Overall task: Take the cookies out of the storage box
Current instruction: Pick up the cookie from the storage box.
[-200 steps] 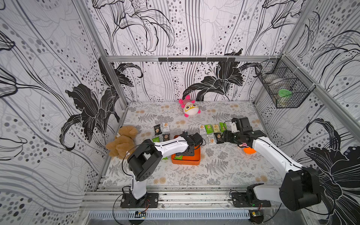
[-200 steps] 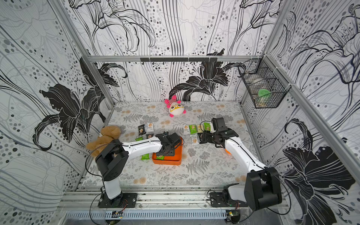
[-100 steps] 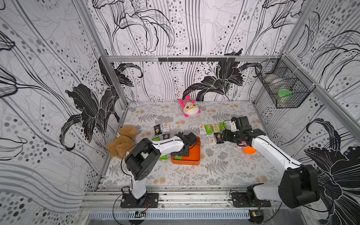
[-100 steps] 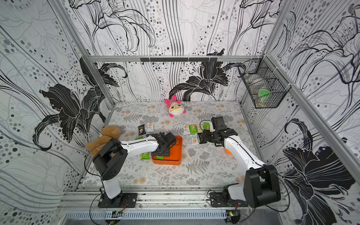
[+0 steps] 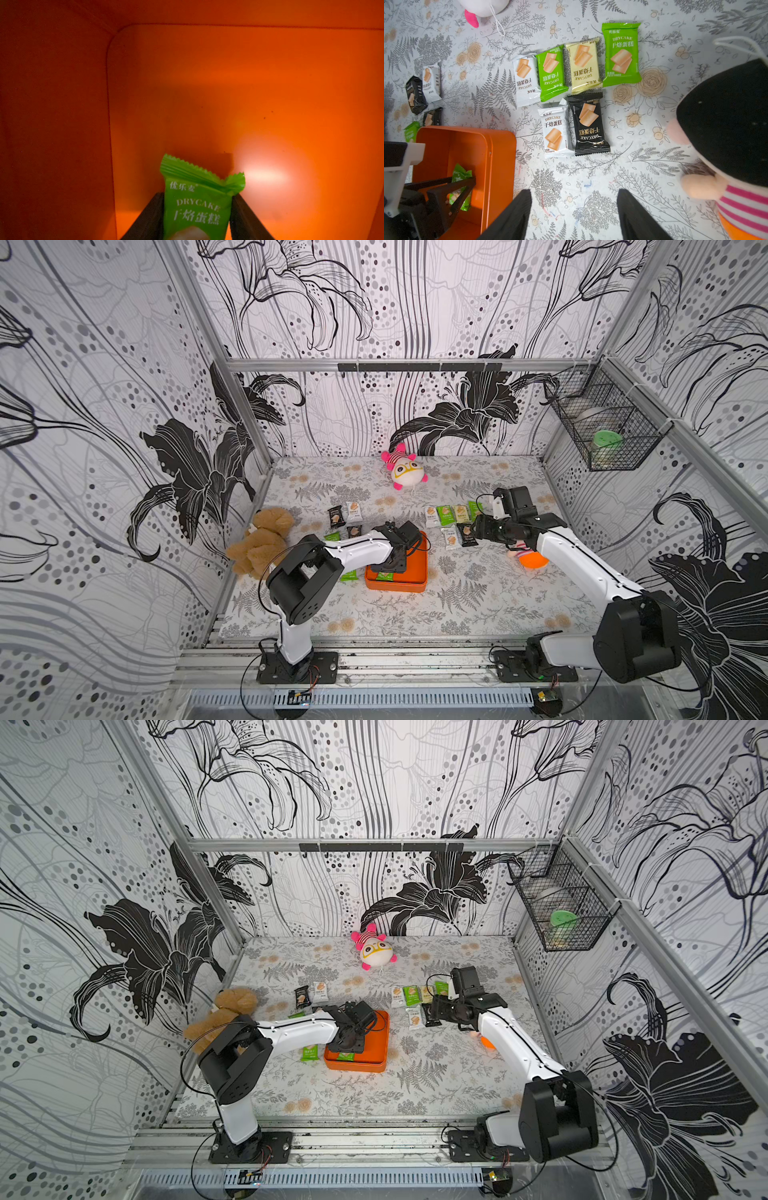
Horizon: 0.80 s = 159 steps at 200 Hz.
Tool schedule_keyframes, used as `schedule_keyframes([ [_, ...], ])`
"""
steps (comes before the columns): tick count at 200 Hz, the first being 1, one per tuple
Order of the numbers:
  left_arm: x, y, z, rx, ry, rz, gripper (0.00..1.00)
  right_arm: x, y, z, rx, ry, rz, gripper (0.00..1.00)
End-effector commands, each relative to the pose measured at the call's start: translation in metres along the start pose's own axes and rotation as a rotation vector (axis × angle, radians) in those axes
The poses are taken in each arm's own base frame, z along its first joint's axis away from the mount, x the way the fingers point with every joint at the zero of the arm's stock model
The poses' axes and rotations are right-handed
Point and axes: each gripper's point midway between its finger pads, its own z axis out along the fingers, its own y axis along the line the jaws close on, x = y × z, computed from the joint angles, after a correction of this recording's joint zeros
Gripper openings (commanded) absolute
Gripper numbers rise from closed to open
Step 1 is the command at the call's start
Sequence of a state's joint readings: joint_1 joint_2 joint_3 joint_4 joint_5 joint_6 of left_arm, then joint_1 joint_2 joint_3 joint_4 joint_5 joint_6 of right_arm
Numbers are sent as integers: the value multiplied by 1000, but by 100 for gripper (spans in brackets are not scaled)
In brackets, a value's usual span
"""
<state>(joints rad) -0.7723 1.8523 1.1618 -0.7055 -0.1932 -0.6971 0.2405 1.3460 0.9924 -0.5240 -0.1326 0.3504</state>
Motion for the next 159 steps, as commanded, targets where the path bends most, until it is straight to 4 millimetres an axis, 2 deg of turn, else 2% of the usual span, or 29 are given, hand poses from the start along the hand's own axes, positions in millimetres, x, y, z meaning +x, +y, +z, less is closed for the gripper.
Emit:
schedule_keyframes([
  [1, 1, -2, 5, 5, 10, 13, 47, -5, -4, -1, 26, 0, 18, 71],
  [39, -2, -2, 2, 6, -3, 1, 44, -2, -5, -1, 27, 8, 18, 71],
  [67, -11, -6, -7, 21, -23, -16, 44, 0, -7, -4, 32, 2, 13, 71],
  [126, -45, -20, -51, 90, -113, -54, 44, 1, -8, -11, 37, -11, 11, 71],
  [159, -59, -15, -73, 110, -157, -83, 44, 2, -6, -14, 29, -18, 17, 71],
])
